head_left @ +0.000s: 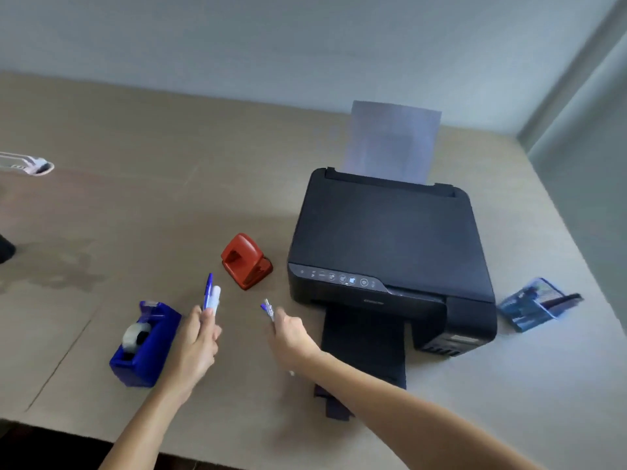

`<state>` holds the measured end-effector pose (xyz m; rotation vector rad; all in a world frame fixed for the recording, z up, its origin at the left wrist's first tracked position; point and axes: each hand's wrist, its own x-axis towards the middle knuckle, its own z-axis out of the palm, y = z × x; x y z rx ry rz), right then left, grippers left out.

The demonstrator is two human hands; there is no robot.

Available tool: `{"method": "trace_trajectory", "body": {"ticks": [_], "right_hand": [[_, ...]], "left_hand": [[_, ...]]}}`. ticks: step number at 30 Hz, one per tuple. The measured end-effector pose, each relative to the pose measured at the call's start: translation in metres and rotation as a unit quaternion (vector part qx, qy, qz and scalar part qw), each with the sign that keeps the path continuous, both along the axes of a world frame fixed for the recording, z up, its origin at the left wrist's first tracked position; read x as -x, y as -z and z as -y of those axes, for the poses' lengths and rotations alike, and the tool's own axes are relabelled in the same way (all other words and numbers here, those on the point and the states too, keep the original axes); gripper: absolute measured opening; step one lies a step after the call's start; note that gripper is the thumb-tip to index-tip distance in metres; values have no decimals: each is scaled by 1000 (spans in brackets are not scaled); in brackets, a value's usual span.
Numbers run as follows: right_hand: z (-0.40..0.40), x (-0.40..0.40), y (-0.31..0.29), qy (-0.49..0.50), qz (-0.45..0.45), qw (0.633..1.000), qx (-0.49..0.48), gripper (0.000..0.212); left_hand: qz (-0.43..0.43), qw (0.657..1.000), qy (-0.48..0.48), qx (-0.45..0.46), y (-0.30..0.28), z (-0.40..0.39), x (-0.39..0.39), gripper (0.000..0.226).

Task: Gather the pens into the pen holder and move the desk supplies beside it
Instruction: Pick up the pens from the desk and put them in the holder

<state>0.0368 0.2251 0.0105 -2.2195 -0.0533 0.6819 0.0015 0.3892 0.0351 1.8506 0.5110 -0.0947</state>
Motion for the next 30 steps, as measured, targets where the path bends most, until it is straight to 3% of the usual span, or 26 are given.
{"method": "trace_trajectory", "body": {"ticks": [4,7,13,15,18,21,24,30], "right_hand": [[81,24,-68,9,95,991,-96,27],[164,38,-102,47,162,982,-83,31],[337,52,-101,314,199,926,-67,33],[391,55,-94,397,191,894,-82,35],[451,54,-84,480,220,842,-107,21],[485,44,-68,532,238,804,-115,15],[502,24,-47,546,218,805,-78,16],[509,1,-13,502,159,850,-5,28]], "left_hand": [[78,992,89,46,-34,67,-17,28],[99,976,180,74,-53,143,-27,24],[54,924,372,70,-91,302,-34,23],[57,914,390,94,-95,358,-41,20],[72,909,392,124,-86,435,-62,10],[93,920,364,113,-65,501,-90,9],[73,934,337,93,-38,548,-111,21],[-17,925,380,30,7,593,-128,23]]}}
